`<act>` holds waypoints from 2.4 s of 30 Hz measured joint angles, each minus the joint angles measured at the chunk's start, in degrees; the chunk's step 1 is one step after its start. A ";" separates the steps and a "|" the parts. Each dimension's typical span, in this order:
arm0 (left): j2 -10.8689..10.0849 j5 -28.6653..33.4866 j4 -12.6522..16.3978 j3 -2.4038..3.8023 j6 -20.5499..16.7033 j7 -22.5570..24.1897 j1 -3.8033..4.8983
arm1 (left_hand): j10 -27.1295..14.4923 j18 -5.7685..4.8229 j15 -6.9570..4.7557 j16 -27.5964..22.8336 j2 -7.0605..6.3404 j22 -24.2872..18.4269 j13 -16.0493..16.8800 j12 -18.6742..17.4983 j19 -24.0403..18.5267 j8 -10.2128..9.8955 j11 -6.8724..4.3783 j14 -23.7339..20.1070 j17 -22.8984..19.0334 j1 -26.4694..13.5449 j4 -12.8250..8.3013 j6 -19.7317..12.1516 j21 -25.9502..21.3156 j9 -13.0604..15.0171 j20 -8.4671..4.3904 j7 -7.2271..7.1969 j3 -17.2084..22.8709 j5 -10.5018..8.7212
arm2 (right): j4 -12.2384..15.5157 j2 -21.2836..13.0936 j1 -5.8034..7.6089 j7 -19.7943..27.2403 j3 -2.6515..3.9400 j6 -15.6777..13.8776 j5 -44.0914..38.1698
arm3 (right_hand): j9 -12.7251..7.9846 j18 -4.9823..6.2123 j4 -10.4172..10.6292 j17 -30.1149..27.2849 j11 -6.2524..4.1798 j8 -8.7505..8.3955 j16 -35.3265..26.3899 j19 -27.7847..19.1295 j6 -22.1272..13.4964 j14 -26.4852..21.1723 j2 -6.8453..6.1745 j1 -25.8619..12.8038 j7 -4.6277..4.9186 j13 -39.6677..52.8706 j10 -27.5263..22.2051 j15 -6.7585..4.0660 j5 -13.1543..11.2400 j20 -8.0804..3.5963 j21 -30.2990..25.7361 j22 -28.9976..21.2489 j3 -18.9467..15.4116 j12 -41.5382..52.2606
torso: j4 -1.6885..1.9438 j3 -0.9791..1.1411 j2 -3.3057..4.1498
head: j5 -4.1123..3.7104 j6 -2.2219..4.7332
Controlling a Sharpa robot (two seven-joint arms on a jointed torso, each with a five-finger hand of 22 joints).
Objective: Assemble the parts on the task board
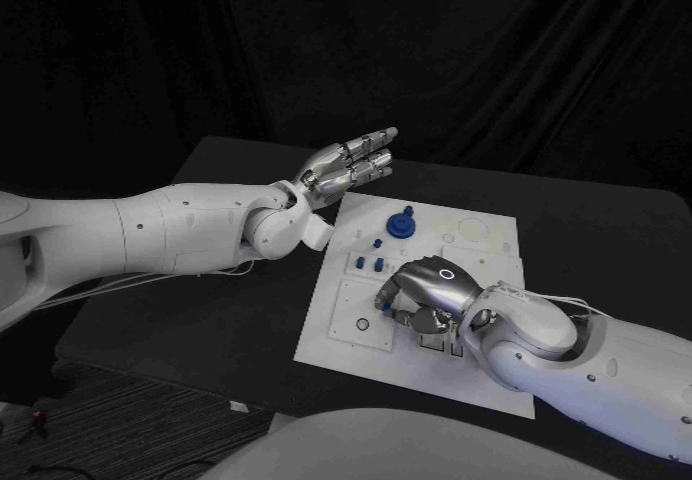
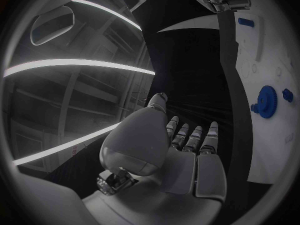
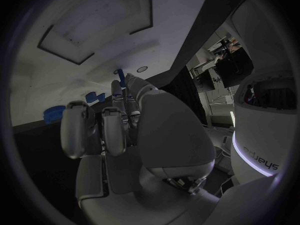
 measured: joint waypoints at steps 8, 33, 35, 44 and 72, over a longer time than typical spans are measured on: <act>0.13 0.00 -0.08 0.00 0.13 -0.03 -0.01 | 0.00 0.00 0.00 0.00 0.00 0.00 0.00 0.00 0.21 0.00 0.00 0.00 0.00 0.00 0.00 0.00 0.00 0.00 0.21 0.00 0.00 0.00 | -0.37 0.15 -0.20 0.02 -0.04 -0.85 0.00 | -0.13 0.00 -0.14 0.00 0.00 -0.13 0.00 0.00 0.00 0.00 -0.22 0.27 0.00 -0.07 0.00 0.00 -0.20 0.00 -0.30 -0.01 0.15 -0.17 | 0.06 -0.02 -0.03 | 0.19 0.00; 0.65 -0.01 -0.35 0.00 0.66 -0.24 -0.07 | 0.00 0.01 0.21 0.22 0.20 0.35 -0.01 -0.01 0.63 0.22 0.00 0.21 0.05 0.20 -0.32 1.01 0.22 0.13 0.21 1.43 0.32 0.00 | -1.39 0.54 -0.63 -0.62 -0.04 -0.96 -2.99 | -0.30 0.00 -0.24 0.00 0.20 -0.44 0.00 0.00 0.00 0.00 -0.13 0.94 0.00 -0.06 0.20 0.00 -1.09 0.00 -0.30 -0.02 0.25 -0.64 | 0.03 -0.04 -0.02 | -0.14 -0.02; 0.66 -0.01 -0.35 0.00 0.68 -0.26 -0.08 | 0.00 0.01 0.21 0.22 0.20 0.35 -0.01 -0.01 0.63 0.22 0.00 0.21 0.05 0.20 -0.32 1.01 0.22 0.13 0.21 1.43 0.32 0.00 | -1.48 0.64 -0.80 -0.65 -0.04 -0.96 -3.07 | -0.35 0.00 -0.21 0.00 0.18 -0.44 0.00 0.00 0.00 0.00 -0.13 0.93 0.00 -0.06 0.21 0.00 -1.23 0.00 -0.30 -0.02 0.21 -0.64 | 0.04 -0.04 -0.03 | -0.07 -0.02; 0.72 -0.01 -0.45 0.00 0.73 -0.36 -0.09 | 0.00 0.01 0.21 0.22 0.20 0.40 -0.01 -0.01 0.62 0.22 0.00 0.21 0.04 0.20 -0.47 1.53 0.22 0.19 0.21 1.95 0.48 0.00 | -1.67 0.69 -1.03 -0.86 -0.03 -0.97 -3.29 | -0.86 0.00 0.77 0.00 -0.63 -1.43 0.00 -0.07 -0.24 0.00 -0.48 0.55 0.23 -0.17 1.03 0.00 -2.72 0.07 -0.68 -0.03 -0.71 -0.92 | 0.01 -0.08 -0.10 | 0.22 -0.02; -0.29 -0.01 -0.19 0.00 0.81 -0.56 -0.15 | 0.00 0.01 0.20 0.22 0.20 0.38 -0.01 0.19 0.83 0.44 0.00 0.21 0.03 0.20 -0.47 2.14 0.21 0.31 0.00 2.56 0.47 0.00 | 5.84 -9.61 4.07 -2.89 0.32 -5.86 -3.44 | -9.81 1.80 14.73 0.00 4.50 -1.82 -0.90 -4.22 -19.92 -0.92 -5.07 0.74 -4.18 -2.62 -26.19 2.98 -3.90 2.96 -7.11 0.01 -13.27 -1.03 | -0.07 -0.08 -0.14 | -0.27 -0.02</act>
